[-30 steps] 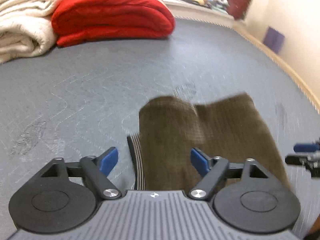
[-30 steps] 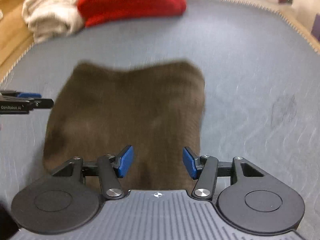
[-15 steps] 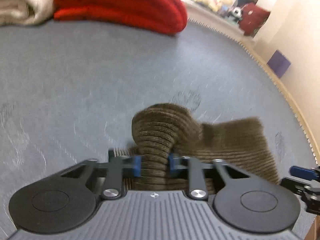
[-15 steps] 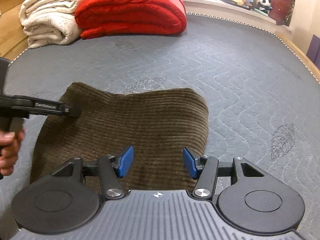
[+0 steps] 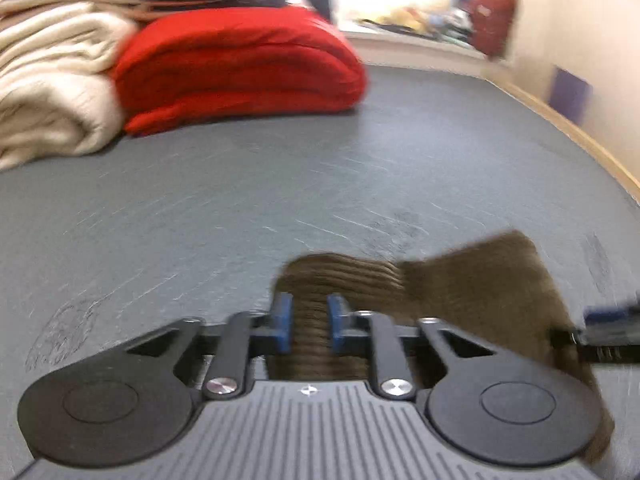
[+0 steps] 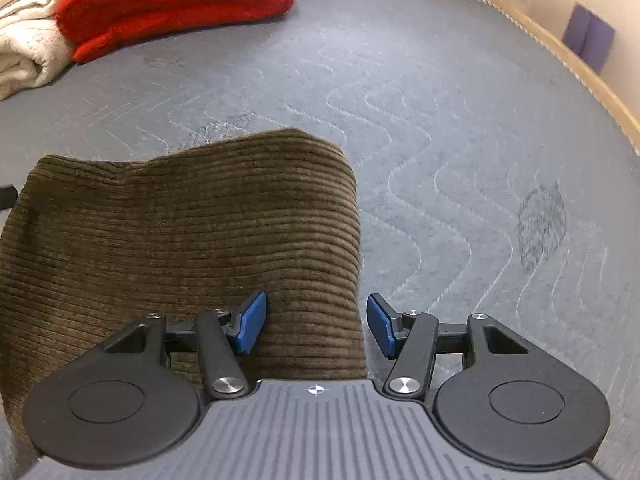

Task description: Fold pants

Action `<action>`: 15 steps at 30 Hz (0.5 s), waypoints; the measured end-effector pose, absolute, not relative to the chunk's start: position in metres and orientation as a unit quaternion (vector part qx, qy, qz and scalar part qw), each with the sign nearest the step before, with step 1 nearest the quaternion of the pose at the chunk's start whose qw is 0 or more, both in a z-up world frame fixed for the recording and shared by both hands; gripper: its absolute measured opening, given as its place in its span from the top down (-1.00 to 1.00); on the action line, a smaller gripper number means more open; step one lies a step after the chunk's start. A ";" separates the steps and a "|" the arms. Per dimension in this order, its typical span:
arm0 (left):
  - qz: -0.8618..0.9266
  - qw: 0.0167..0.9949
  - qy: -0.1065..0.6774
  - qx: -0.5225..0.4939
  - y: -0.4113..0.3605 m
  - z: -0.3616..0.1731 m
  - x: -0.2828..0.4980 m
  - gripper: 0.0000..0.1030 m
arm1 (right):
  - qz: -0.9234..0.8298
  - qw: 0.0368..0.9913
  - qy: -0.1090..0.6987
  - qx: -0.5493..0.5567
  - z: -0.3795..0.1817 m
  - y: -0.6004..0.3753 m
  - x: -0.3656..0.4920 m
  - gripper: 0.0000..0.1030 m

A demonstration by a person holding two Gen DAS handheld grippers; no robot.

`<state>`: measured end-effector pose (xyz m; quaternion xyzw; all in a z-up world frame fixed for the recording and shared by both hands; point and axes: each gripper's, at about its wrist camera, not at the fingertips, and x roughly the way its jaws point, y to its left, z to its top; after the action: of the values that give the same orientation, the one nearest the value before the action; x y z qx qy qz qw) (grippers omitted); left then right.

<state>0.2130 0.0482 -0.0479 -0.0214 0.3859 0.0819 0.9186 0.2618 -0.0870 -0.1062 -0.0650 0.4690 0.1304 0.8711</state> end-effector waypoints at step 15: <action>0.038 0.857 0.513 0.012 0.033 -0.087 0.209 0.85 | 0.207 0.856 0.466 -0.085 -0.091 -0.098 0.218 -0.14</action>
<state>0.2091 0.0330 -0.0865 0.0117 0.5135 0.0376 0.8572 0.2179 -0.0977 -0.0914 -0.0851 0.4661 0.2073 0.8559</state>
